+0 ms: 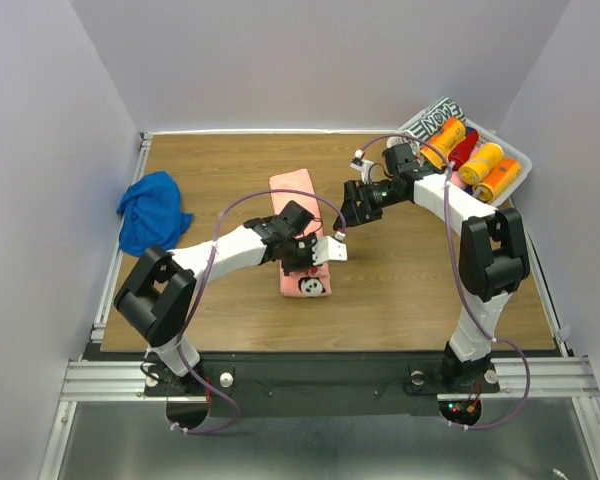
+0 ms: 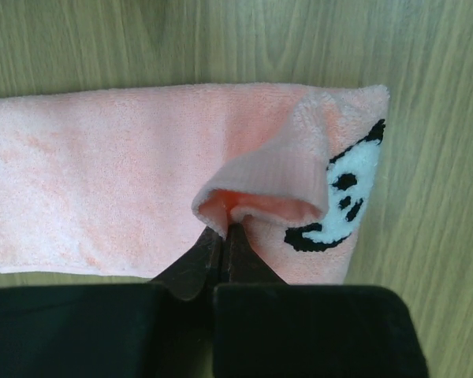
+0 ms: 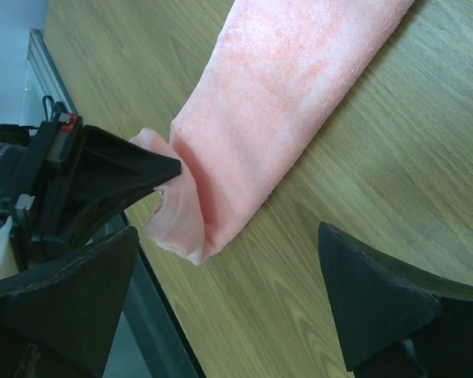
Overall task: Roll the towels
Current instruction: Fold the towel
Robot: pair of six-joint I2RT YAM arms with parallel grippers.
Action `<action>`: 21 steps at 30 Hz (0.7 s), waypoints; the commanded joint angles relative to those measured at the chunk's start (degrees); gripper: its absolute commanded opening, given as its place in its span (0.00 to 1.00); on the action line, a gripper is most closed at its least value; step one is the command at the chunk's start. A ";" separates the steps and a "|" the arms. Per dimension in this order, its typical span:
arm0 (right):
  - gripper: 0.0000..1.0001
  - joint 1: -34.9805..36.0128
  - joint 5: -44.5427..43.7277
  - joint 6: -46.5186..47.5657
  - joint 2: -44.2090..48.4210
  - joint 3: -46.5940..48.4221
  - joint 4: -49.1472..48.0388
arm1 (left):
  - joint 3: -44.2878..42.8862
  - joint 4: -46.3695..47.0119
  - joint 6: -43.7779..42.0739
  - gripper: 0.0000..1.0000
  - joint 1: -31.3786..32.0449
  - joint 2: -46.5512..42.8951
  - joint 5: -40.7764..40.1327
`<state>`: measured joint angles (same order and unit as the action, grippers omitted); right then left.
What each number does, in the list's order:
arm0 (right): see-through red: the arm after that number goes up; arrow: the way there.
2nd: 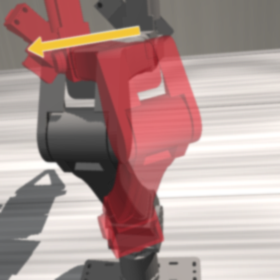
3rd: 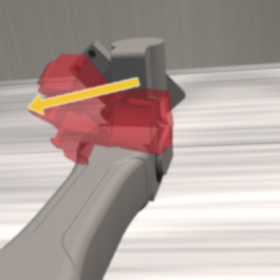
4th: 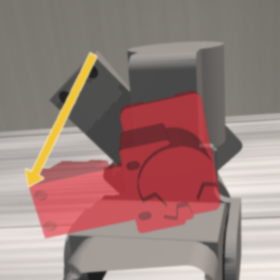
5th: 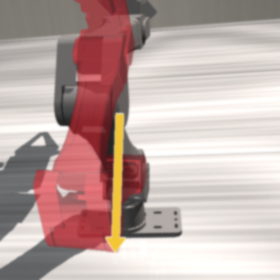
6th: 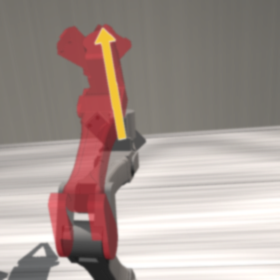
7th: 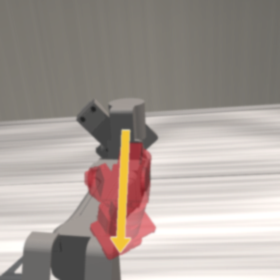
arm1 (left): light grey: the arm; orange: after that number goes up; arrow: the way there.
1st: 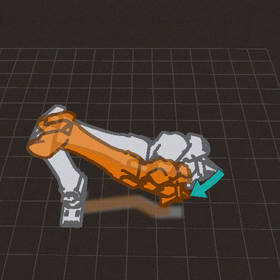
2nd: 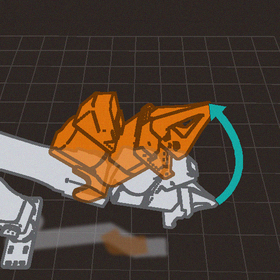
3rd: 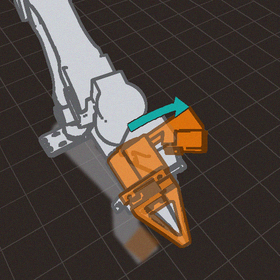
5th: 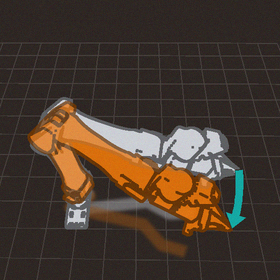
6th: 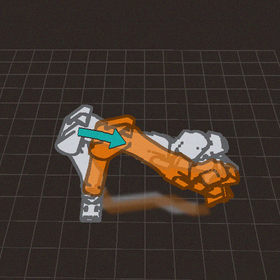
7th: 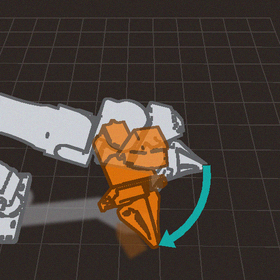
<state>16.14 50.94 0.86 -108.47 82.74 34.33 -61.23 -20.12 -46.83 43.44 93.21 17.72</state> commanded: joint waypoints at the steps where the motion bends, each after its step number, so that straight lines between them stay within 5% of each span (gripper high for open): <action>1: 1.00 -0.58 0.30 1.16 2.03 0.23 0.13 | -1.61 1.13 -2.30 0.00 -0.90 0.66 0.04; 19: 1.00 -0.59 1.00 2.12 1.33 -0.21 0.83 | -4.42 3.60 -3.71 0.01 -3.27 6.80 -2.25; 21: 1.00 -0.67 1.01 2.21 1.41 -0.30 0.83 | -4.68 3.51 -4.06 0.08 -3.45 7.25 -2.25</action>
<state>15.81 50.98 2.00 -108.47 82.65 34.57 -63.29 -17.37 -49.32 40.62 99.96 15.84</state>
